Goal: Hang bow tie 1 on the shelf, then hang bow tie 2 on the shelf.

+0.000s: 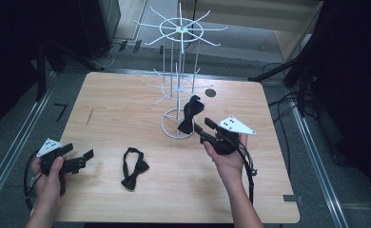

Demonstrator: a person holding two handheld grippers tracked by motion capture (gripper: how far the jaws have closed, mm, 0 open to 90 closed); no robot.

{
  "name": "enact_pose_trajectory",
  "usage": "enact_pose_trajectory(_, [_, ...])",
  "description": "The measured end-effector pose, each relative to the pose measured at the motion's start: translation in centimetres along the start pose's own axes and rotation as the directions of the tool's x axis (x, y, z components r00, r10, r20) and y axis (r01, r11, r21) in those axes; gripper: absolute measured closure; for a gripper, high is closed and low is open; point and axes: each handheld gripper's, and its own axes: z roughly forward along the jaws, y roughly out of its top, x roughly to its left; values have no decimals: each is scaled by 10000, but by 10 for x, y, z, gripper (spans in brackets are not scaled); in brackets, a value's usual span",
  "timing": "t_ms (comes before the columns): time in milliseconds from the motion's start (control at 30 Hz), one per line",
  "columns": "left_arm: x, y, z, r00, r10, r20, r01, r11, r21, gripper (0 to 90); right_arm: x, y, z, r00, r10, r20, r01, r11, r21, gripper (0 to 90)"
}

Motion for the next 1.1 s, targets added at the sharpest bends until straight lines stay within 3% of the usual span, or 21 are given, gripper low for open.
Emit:
enact_pose_trajectory(633, [0, 0, 0, 10000, -69, 21, 69, 10000, -36, 77, 28, -27, 10, 9986, -25, -525, 51, 9988, 494, 525])
enact_pose_trajectory(1100, [0, 0, 0, 10000, -44, 23, 44, 10000, -56, 77, 44, -33, 19, 9963, -25, -858, 76, 9982, 595, 526])
